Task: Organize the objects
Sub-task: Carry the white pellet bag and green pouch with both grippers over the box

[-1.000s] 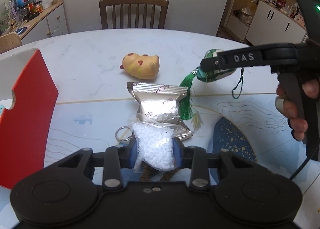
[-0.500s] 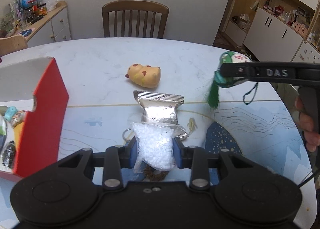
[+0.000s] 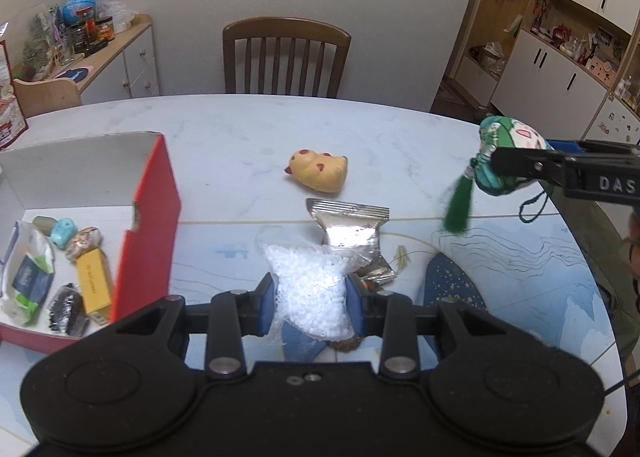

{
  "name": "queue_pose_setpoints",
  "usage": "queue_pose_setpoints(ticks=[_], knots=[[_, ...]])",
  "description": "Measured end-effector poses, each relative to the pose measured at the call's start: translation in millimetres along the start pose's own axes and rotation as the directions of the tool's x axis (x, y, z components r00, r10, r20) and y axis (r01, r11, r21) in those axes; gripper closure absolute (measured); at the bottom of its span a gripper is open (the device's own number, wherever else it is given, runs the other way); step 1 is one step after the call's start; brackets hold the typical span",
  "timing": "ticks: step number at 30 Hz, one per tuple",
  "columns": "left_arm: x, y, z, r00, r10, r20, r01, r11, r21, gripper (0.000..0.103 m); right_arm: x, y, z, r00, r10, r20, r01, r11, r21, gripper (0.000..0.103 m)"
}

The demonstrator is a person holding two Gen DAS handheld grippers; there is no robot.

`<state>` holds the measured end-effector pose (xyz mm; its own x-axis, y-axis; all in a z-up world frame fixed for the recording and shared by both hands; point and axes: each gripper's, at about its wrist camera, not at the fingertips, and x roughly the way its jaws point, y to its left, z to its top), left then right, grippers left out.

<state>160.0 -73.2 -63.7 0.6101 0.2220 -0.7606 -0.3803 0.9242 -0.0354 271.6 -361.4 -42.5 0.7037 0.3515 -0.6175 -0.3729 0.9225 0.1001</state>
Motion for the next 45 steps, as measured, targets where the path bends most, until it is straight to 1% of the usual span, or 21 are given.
queue_pose_setpoints(ticks=[9, 18, 21, 27, 34, 40, 45], knots=[[-25, 37, 2, 1.0, 0.014, 0.016, -0.014, 1.0, -0.021, 0.069, -20, 35, 13, 1.0, 0.024, 0.006, -0.024, 0.999, -0.037, 0.044], [-41, 93, 4, 0.999, 0.028, 0.024, -0.028, 0.999, -0.033, 0.069, -21, 88, 33, 0.999, 0.034, 0.01, -0.033, 0.997, -0.068, 0.044], [-47, 116, 6, 0.999, 0.048, 0.023, -0.048, 0.999, -0.027, 0.069, -18, 113, 40, 0.999, 0.037, 0.011, -0.036, 0.996, -0.077, 0.044], [-58, 165, 19, 0.997, 0.073, 0.029, -0.073, 0.997, -0.013, 0.069, -6, 162, 54, 0.999, 0.047, 0.02, -0.045, 0.996, -0.083, 0.044], [-61, 211, 32, 0.997, 0.074, 0.039, -0.074, 0.997, -0.004, 0.069, 16, 215, 67, 0.999, 0.043, 0.021, -0.04, 0.994, -0.099, 0.044], [-51, 244, 42, 0.997, 0.079, 0.026, -0.079, 0.997, -0.004, 0.069, 42, 252, 75, 0.998, 0.055, 0.009, -0.054, 0.993, -0.108, 0.044], [-37, 269, 48, 0.994, 0.107, 0.007, -0.107, 0.994, -0.005, 0.069, 68, 274, 77, 0.998, 0.06, -0.008, -0.06, 0.992, -0.113, 0.044]])
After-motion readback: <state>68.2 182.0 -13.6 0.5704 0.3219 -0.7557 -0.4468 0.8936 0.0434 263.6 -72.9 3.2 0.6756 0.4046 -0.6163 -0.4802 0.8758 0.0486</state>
